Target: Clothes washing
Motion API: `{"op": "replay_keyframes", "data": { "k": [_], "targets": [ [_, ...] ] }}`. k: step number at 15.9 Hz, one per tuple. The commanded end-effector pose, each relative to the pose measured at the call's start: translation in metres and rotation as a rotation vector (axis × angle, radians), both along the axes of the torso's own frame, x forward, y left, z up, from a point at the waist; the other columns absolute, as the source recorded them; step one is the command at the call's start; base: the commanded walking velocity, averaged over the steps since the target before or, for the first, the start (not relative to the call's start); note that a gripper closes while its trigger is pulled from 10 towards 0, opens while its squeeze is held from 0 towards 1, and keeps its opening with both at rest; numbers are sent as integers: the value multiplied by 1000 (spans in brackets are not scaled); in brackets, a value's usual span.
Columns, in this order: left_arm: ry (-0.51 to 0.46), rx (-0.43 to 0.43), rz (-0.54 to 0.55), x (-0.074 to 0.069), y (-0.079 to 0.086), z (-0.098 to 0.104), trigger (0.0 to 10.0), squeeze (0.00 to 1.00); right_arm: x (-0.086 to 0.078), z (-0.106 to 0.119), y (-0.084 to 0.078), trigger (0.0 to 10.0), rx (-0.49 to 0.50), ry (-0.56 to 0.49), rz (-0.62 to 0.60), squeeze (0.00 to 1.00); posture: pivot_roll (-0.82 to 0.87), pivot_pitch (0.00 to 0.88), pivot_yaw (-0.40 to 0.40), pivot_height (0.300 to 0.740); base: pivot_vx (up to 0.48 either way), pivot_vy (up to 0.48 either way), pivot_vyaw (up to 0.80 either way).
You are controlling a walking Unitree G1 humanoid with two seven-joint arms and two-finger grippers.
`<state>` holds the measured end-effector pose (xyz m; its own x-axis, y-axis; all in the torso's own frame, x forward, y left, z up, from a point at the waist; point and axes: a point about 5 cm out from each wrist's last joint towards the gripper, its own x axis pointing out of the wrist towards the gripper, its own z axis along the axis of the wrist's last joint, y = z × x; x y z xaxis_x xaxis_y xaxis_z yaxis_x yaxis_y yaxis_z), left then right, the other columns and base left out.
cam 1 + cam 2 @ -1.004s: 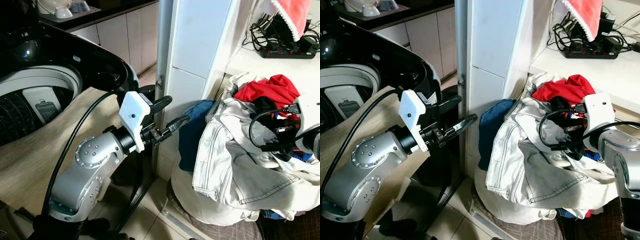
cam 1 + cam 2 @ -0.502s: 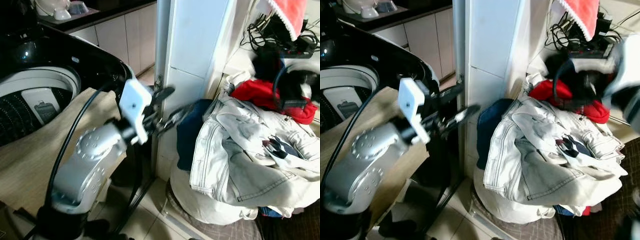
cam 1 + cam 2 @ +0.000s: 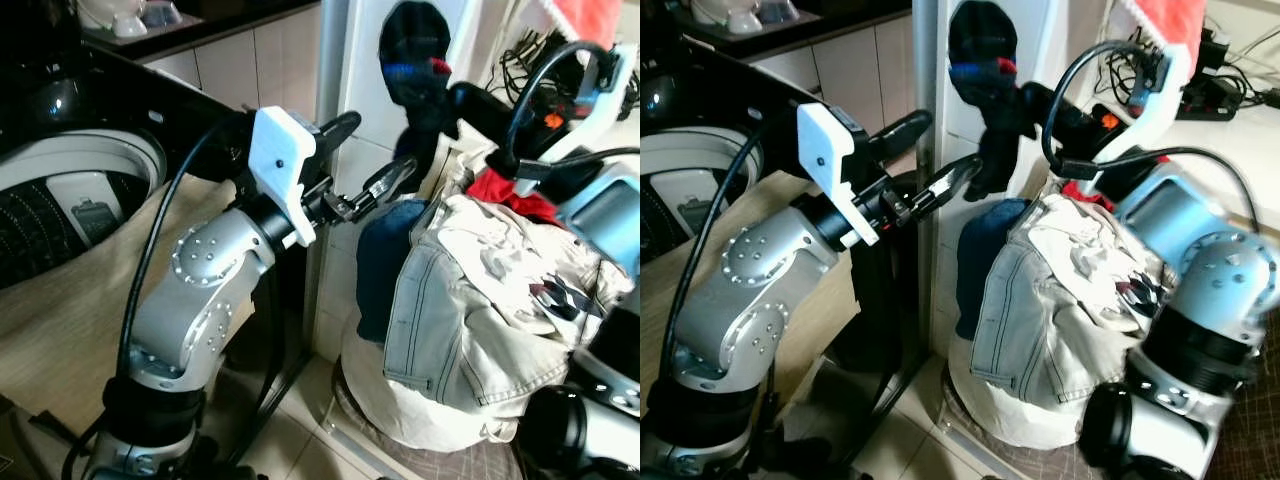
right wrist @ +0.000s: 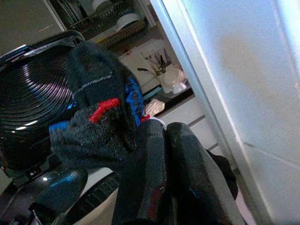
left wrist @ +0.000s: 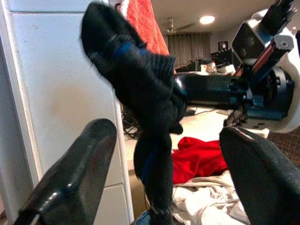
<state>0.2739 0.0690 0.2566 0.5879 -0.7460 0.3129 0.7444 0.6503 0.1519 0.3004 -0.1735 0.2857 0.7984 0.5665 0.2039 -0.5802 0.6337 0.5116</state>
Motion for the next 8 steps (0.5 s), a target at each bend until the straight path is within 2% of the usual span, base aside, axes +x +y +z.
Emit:
{"op": "replay_keyframes", "data": {
  "k": [1,3,5,7,8],
  "targets": [
    [-22,-10,-1,-2,1,3,10000,1000,-1,2,2,0,13,2,22,0,-73,10,-66,740,0,0,0],
    [-6,-62,0,-2,0,3,10000,1000,-4,-2,9,0,-3,23,49,0,-70,12,-72,740,0,0,0],
    [4,-150,-23,-5,1,8,10000,1000,-6,-3,12,0,-23,29,62,0,-69,12,-73,740,0,0,0],
    [33,-239,-89,-8,-2,13,10000,1000,-12,-4,19,0,-31,22,107,0,-72,15,-66,740,0,0,0],
    [36,-250,-102,-9,-4,13,10000,1000,-13,-4,21,0,-34,21,115,0,-72,15,-66,740,0,0,0]
  ]
}}
